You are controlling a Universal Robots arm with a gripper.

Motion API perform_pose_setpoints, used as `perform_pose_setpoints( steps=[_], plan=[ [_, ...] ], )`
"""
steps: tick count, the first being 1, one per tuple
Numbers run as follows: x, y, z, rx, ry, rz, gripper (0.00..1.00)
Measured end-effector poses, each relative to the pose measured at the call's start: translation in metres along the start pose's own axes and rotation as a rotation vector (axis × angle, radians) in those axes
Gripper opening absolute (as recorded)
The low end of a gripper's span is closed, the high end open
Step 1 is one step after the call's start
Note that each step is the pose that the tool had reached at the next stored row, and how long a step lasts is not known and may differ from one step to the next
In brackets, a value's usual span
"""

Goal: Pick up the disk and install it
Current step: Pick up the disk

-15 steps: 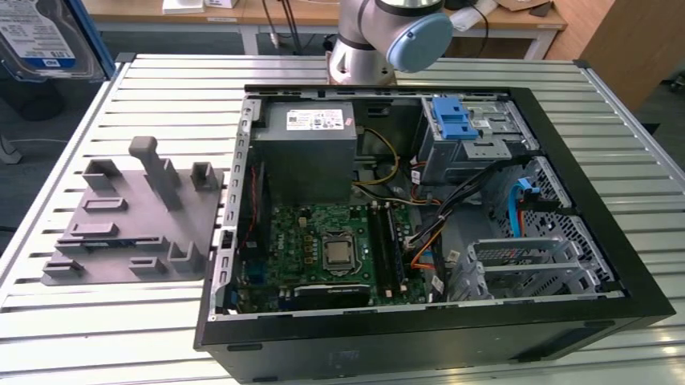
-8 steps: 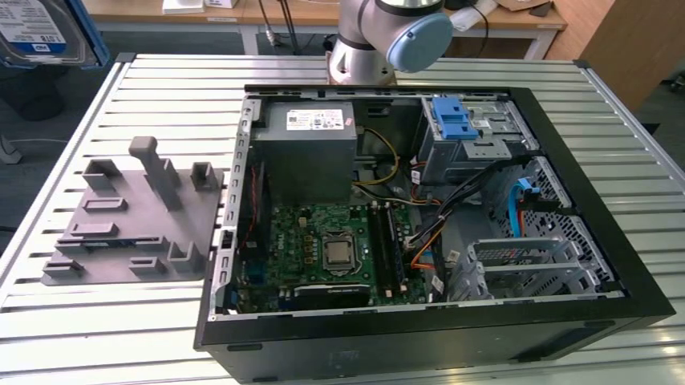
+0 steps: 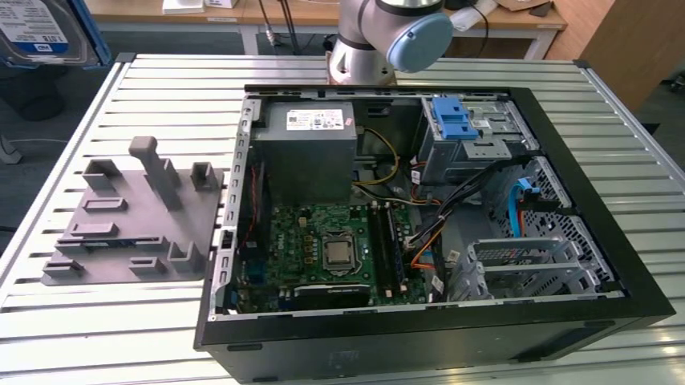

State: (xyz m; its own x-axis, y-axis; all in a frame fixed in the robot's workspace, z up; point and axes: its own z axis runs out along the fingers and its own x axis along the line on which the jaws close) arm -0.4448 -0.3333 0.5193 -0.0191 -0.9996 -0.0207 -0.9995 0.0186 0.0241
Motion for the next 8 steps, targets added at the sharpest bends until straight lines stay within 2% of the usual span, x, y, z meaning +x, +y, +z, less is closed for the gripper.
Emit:
perform_pose_setpoints(
  steps=[8],
  plan=[
    [-0.0003,-0.0160,-0.0004,-0.0002,0.0000,0.000,0.36]
  ],
)
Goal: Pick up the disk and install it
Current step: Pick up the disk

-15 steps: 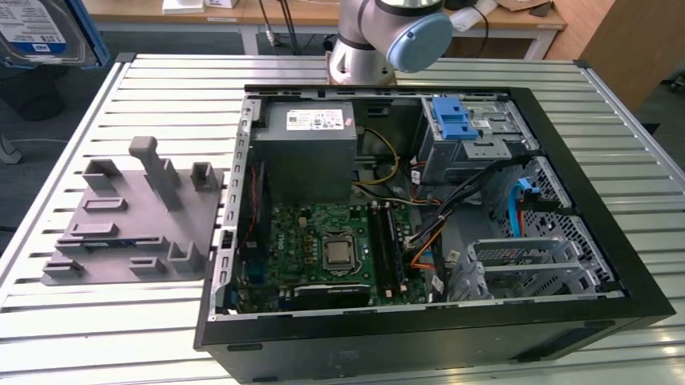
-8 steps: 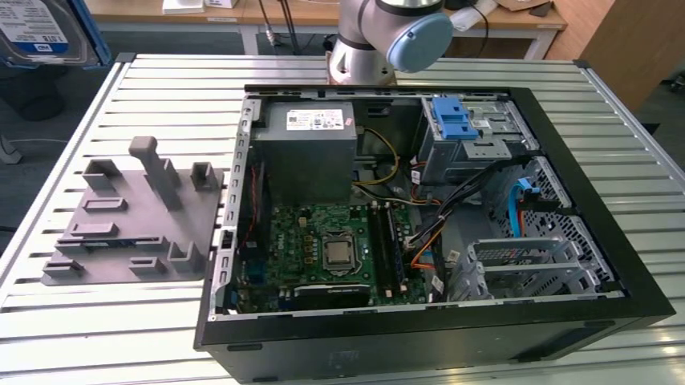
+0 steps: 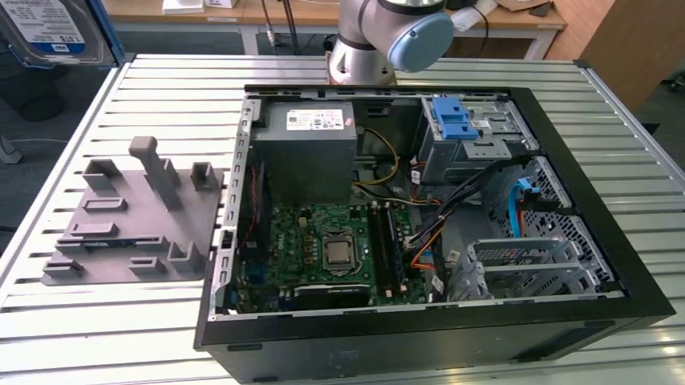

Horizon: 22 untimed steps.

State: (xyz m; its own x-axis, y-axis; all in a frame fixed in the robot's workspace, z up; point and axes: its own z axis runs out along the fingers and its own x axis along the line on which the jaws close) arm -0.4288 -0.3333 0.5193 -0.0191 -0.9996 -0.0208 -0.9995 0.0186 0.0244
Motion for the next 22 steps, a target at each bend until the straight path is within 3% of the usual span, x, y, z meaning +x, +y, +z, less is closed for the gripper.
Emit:
perform_pose_setpoints(
  steps=[22],
  plan=[
    [-0.0006,-0.0321,-0.0008,0.0000,0.0000,0.000,0.36]
  ],
)
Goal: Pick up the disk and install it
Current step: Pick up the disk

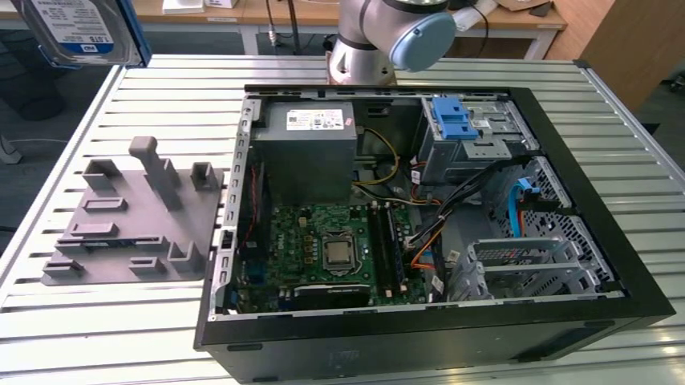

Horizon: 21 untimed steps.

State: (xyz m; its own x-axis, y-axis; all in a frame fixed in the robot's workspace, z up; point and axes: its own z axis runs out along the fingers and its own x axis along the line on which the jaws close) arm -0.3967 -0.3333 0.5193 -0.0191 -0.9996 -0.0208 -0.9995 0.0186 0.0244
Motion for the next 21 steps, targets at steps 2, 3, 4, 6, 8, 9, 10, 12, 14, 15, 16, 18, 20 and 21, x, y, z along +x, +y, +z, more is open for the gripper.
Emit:
perform_pose_setpoints(
  steps=[2,3,4,6,8,9,10,12,14,15,16,18,20,21],
  plan=[
    [-0.0001,-0.0030,0.0000,0.0000,0.0000,0.000,0.36],
    [-0.0001,-0.0044,-0.0001,-0.0001,0.0000,0.000,0.36],
    [-0.0001,-0.0059,-0.0002,0.0000,0.0000,0.000,0.36],
    [-0.0002,-0.0086,-0.0002,-0.0001,0.0000,0.000,0.36],
    [-0.0002,-0.0114,-0.0003,-0.0001,0.0000,0.000,0.36],
    [-0.0003,-0.0126,-0.0003,0.0000,0.0000,0.000,0.36],
    [-0.0003,-0.0140,-0.0004,-0.0001,0.0000,0.000,0.36],
    [-0.0003,-0.0169,-0.0004,0.0000,0.0000,0.000,0.36],
    [-0.0004,-0.0188,-0.0004,0.0000,0.0000,0.000,0.36],
    [-0.0004,-0.0196,-0.0005,0.0000,0.0000,0.000,0.36],
    [-0.0004,-0.0205,-0.0005,-0.0001,0.0000,0.000,0.36],
    [-0.0004,-0.0222,-0.0005,0.0000,0.0000,0.000,0.36],
    [-0.0005,-0.0240,-0.0007,-0.0002,0.0001,0.000,0.36],
    [-0.0005,-0.0251,-0.0007,-0.0001,0.0000,0.000,0.36]
  ],
)
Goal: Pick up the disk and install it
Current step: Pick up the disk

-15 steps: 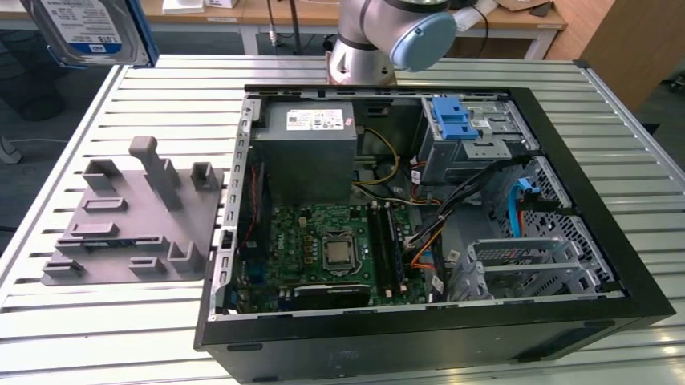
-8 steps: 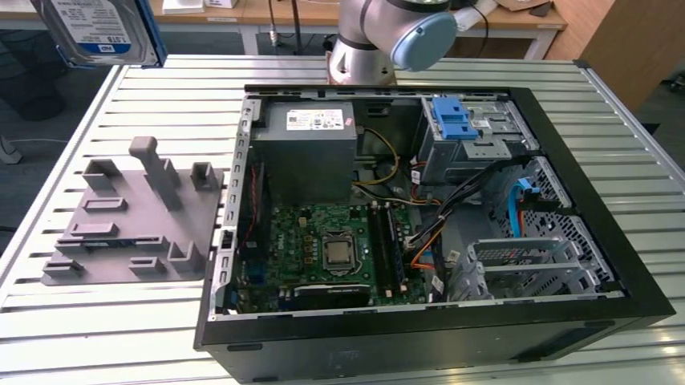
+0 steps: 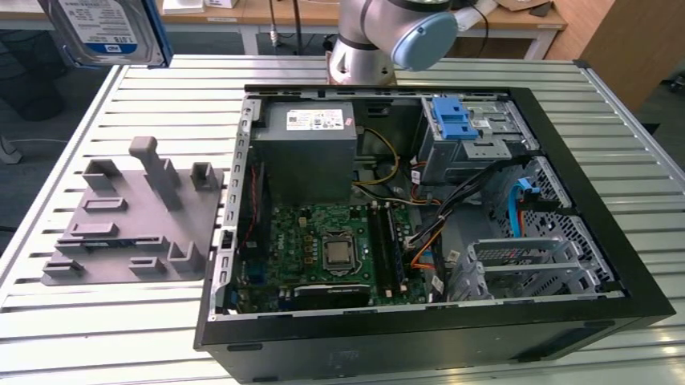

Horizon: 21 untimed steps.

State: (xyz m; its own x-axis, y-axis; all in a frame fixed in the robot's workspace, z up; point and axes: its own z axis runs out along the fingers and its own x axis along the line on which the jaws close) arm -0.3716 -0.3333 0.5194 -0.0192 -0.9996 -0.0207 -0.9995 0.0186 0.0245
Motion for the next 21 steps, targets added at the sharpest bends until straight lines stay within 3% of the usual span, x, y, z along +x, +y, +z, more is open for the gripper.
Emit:
perform_pose_setpoints(
  steps=[4,14,21],
  plan=[
    [-0.0001,-0.0072,-0.0001,0.0000,-0.0001,0.000,0.36],
    [-0.0007,-0.0354,-0.0009,-0.0009,0.0000,0.000,0.36],
    [0.0012,-0.0395,-0.0008,-0.0007,0.0030,0.000,0.36]
  ],
)
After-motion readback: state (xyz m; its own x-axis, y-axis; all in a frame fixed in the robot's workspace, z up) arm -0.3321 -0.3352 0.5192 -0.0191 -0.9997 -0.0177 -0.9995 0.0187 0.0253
